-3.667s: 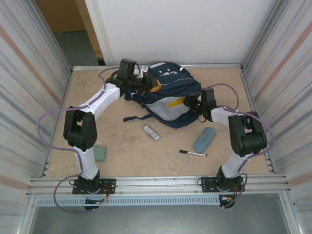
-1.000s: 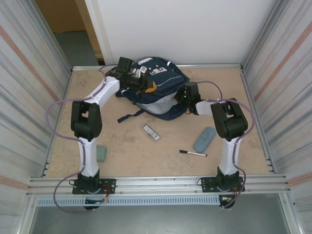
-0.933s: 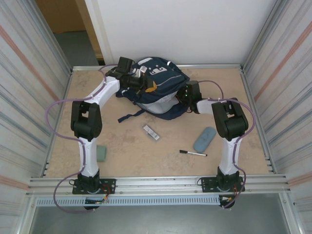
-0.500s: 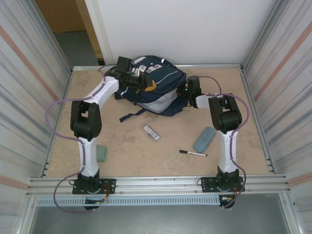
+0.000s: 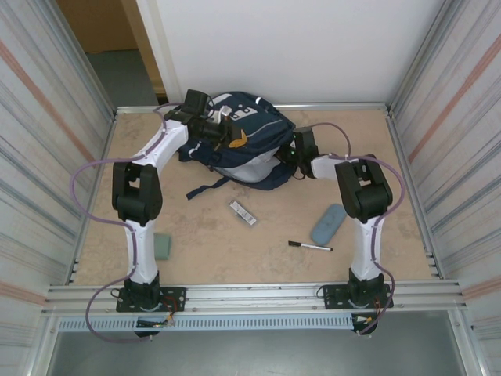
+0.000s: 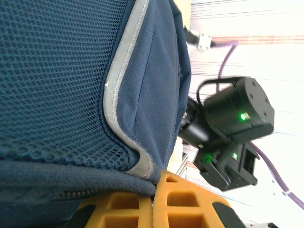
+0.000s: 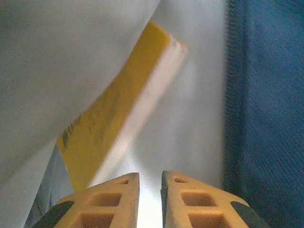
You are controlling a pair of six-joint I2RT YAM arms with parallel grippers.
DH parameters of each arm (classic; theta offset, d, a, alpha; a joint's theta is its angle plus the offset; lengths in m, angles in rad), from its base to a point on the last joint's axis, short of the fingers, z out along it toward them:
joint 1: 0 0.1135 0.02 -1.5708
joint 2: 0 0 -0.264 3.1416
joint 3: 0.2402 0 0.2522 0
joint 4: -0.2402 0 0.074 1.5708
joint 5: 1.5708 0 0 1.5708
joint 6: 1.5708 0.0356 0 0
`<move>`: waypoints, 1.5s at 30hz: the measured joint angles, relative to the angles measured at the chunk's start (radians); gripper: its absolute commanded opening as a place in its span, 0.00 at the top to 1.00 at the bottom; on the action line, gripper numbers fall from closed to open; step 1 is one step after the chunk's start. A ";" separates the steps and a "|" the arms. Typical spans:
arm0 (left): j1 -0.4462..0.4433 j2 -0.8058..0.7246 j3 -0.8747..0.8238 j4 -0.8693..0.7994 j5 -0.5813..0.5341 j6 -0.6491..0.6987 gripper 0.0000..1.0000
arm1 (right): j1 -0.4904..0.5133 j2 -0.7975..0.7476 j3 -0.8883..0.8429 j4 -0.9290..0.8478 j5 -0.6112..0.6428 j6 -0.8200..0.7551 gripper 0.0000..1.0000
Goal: Pack the student bag
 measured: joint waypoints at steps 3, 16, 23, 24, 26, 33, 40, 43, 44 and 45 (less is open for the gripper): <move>0.007 0.000 0.003 -0.025 -0.014 0.011 1.00 | -0.008 -0.108 -0.103 -0.040 -0.006 -0.038 0.83; 0.006 -0.073 -0.219 0.062 -0.132 -0.009 0.63 | -0.117 -0.603 -0.255 -0.344 0.247 -0.286 0.07; 0.042 -0.280 -0.389 0.116 -0.257 -0.021 0.52 | -0.066 -0.684 -0.183 -0.512 0.469 -0.446 0.01; 0.052 -0.314 -0.410 0.126 -0.278 -0.021 0.50 | -0.054 -0.690 -0.179 -0.524 0.484 -0.454 0.01; 0.077 -0.370 -0.454 0.138 -0.318 -0.024 0.48 | -0.039 -0.706 -0.167 -0.557 0.467 -0.467 0.01; 0.179 -0.304 -0.549 0.186 -0.370 -0.059 0.48 | 0.000 -0.758 -0.160 -0.587 0.271 -0.547 0.01; 0.218 -0.158 -0.529 0.238 -0.369 -0.070 0.48 | 0.200 -0.721 -0.159 -0.633 0.227 -0.621 0.03; 0.230 -0.113 -0.507 0.280 -0.362 -0.086 0.50 | 0.214 -0.694 -0.159 -0.642 0.215 -0.635 0.04; 0.232 -0.103 -0.505 0.293 -0.362 -0.092 0.50 | 0.217 -0.689 -0.159 -0.642 0.212 -0.636 0.05; 0.234 -0.094 -0.503 0.307 -0.361 -0.097 0.51 | 0.220 -0.682 -0.159 -0.641 0.208 -0.636 0.06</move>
